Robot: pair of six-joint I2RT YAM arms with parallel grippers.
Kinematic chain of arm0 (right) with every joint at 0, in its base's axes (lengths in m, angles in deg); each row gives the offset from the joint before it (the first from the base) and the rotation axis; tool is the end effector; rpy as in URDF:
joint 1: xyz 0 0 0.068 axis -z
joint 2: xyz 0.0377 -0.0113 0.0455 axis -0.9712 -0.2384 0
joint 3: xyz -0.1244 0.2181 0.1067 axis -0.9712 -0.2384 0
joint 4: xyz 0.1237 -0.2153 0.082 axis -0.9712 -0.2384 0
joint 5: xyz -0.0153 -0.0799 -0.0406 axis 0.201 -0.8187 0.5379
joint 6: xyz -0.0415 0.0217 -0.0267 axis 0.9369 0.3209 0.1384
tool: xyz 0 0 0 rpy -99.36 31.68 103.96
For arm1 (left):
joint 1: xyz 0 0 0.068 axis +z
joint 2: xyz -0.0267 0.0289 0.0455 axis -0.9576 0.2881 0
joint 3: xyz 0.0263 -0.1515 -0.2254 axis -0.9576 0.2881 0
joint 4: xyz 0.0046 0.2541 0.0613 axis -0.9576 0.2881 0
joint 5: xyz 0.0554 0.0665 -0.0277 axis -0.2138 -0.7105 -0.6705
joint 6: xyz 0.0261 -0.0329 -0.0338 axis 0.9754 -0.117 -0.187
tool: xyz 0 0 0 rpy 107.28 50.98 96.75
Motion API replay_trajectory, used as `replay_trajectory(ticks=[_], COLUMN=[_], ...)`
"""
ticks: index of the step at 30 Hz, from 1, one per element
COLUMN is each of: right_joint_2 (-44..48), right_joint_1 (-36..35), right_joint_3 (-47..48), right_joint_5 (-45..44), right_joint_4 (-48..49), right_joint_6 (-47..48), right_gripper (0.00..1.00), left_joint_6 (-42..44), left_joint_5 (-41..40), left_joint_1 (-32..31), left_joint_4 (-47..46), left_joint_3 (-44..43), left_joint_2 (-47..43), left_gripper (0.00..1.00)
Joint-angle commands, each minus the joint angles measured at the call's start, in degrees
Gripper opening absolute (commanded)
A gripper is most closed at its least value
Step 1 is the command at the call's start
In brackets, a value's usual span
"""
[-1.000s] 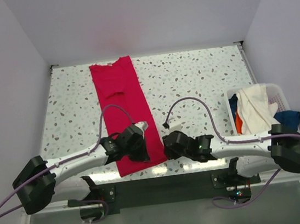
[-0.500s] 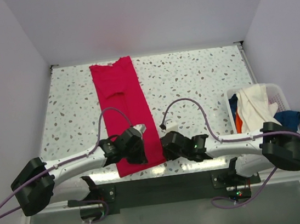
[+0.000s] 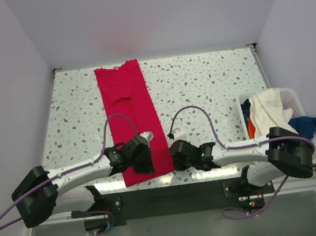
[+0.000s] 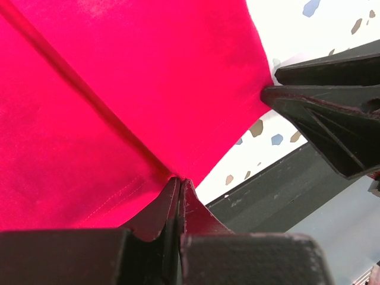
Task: Fold and stack the t-shirts
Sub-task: Fold the tshirt
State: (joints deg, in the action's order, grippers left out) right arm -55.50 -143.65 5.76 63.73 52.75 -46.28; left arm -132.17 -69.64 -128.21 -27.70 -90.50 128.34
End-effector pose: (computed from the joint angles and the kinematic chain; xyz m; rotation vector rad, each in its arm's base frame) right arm 0.1057 0.2276 0.1559 -0.3646 2.4983 0.4674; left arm 0.1218 -0.1799 0.1667 0.2215 2.7739 -0.7089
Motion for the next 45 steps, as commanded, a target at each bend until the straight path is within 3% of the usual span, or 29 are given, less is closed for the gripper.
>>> replay_trajectory(ticks=[1,3,6,10,11,17,22,23,26,29,35,39,45], right_joint_2=[0.60,0.43,0.34,2.78,3.76,11.06,5.89,1.96,-5.26,-15.37,-28.82,-35.42,-41.93], right_joint_1=[-0.24,-0.32,-0.32,-0.32,-0.32,0.55,9.15,12.56,17.93,23.20,29.55,30.00,29.82], right_joint_3=[-0.27,-0.27,0.08,0.79,0.96,5.35,13.61,15.19,24.49,34.08,45.34,51.22,53.17], right_joint_5=[0.29,0.73,1.35,1.35,1.44,-0.84,2.74,5.45,7.33,11.70,16.73,18.31,17.26], right_joint_4=[-1.34,-1.34,-1.69,-4.32,-5.89,-12.93,-8.91,-5.42,-2.67,-1.52,1.38,0.68,-0.46], right_joint_6=[-0.91,-0.82,-0.65,-0.47,-0.38,2.60,10.84,12.08,16.57,19.56,23.08,24.23,21.95], right_gripper=[0.26,0.26,0.26,0.28,0.33,0.50,0.51,0.51,0.50,0.51,0.59,0.63,0.59], left_joint_6=[-1.12,-1.12,-1.38,-1.91,-2.08,-7.88,-4.29,-2.54,-0.16,1.95,8.54,11.18,15.57], left_joint_5=[0.39,0.65,0.48,-1.10,-1.97,-15.94,-17.53,-17.19,-14.19,-16.21,-15.25,-12.09,-9.46], left_joint_1=[-0.59,-0.59,-0.59,-0.59,-0.50,1.07,19.42,25.72,35.41,41.40,47.48,50.21,51.00], left_joint_4=[-0.98,-1.50,-1.77,-0.54,1.20,10.79,5.81,4.05,-4.57,-9.94,-16.97,-18.73,-17.50], left_joint_3=[0.81,0.89,0.46,-1.21,-1.74,-4.03,-4.11,-4.38,-6.83,-12.18,-25.02,-33.35,-44.52], left_joint_2=[-0.65,-0.56,-0.74,-3.54,-5.21,-13.55,-16.65,-15.34,-7.99,3.16,23.03,32.99,46.71], left_gripper=[0.00,0.00,0.13,0.41,0.44,0.49,0.49,0.49,0.47,0.48,0.61,0.69,0.71])
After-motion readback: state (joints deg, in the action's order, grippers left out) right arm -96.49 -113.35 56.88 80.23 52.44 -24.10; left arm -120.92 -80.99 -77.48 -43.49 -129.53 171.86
